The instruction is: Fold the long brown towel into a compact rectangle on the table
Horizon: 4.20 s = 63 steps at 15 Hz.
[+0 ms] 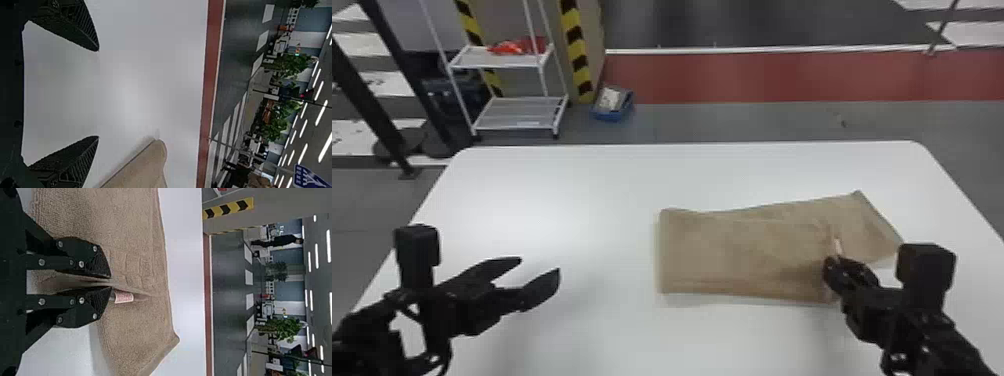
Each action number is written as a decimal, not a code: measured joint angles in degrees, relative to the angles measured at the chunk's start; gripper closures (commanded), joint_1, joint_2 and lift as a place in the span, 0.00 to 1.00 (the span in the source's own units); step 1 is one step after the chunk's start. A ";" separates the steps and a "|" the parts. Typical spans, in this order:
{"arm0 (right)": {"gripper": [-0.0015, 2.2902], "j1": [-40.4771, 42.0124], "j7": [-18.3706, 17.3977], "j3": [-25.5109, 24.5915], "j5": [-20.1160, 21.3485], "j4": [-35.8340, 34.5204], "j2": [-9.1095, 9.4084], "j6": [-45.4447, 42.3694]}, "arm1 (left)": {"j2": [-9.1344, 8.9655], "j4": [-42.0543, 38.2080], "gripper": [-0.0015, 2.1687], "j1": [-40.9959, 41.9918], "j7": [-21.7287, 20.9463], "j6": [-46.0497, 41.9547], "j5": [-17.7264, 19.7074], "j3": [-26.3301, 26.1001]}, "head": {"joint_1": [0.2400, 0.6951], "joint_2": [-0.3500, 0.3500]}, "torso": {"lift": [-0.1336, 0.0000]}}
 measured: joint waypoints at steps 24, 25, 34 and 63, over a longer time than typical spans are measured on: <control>0.36 0.27 0.53 -0.83 -0.54 3.04 0.00 -3.79 | 1.96 14.04 0.04 9.21 5.03 -61.39 9.98 -3.26 | 1.00 0.64 | 0.08; 0.36 0.27 0.53 -0.50 -0.54 2.78 0.00 -3.79 | 2.07 13.40 0.04 9.32 4.37 -60.06 8.38 -3.03 | 1.00 0.63 | 0.08; 0.28 0.54 0.61 0.01 -0.04 0.92 0.00 -2.67 | 2.41 12.70 0.04 9.52 2.63 -56.73 6.73 -2.48 | 1.00 0.63 | 0.08; 0.53 -13.65 5.28 -3.34 -2.88 0.11 0.00 7.11 | 3.20 14.43 0.04 8.45 2.52 -56.55 6.87 -2.66 | 1.00 0.62 | 0.08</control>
